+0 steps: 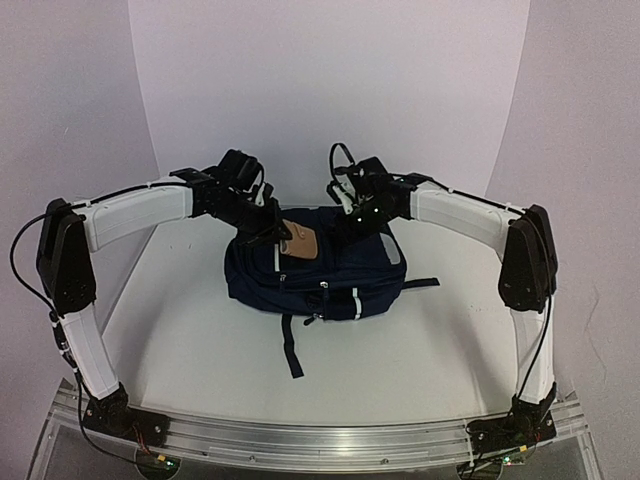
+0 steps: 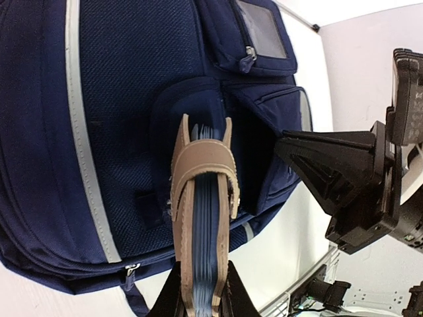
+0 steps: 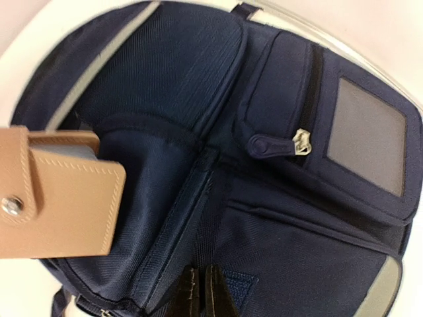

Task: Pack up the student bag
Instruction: Place the personal item in the student bag.

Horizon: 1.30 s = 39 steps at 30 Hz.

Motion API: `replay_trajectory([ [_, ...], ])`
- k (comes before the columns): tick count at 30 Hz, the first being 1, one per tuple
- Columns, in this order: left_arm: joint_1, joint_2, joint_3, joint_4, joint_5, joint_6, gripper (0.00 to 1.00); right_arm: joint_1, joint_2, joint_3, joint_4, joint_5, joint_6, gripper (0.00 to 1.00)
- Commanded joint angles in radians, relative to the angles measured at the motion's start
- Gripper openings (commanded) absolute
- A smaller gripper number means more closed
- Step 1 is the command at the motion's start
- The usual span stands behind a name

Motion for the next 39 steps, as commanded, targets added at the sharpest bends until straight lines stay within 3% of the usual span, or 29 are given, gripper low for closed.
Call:
replay_trajectory([
  [1,-0.014,-0.044,-0.019,0.182,0.058,-0.025,0.00,-0.030,-0.074,0.031,-0.014,-0.105,0.053,0.00],
  [7,-0.014,0.000,-0.090,0.341,0.063,-0.114,0.00,-0.040,-0.078,0.032,-0.014,-0.175,0.074,0.00],
  [14,-0.021,0.060,-0.145,0.372,0.176,-0.159,0.00,-0.041,-0.086,0.041,-0.013,-0.185,0.078,0.00],
  [18,-0.046,0.045,-0.154,0.386,0.244,-0.105,0.00,-0.042,-0.086,0.042,-0.012,-0.203,0.086,0.00],
  [22,-0.066,-0.016,-0.169,0.347,0.178,-0.069,0.00,-0.041,-0.082,0.037,-0.012,-0.188,0.084,0.00],
  [28,-0.064,-0.194,-0.183,0.216,-0.097,-0.006,0.00,-0.043,-0.082,0.014,-0.013,-0.186,0.083,0.00],
  [33,-0.069,-0.205,-0.163,0.312,-0.038,0.012,0.00,-0.043,-0.078,0.013,-0.013,-0.194,0.086,0.00],
  [39,-0.073,-0.106,-0.135,0.443,-0.031,-0.032,0.00,-0.043,-0.077,0.012,-0.013,-0.197,0.095,0.00],
])
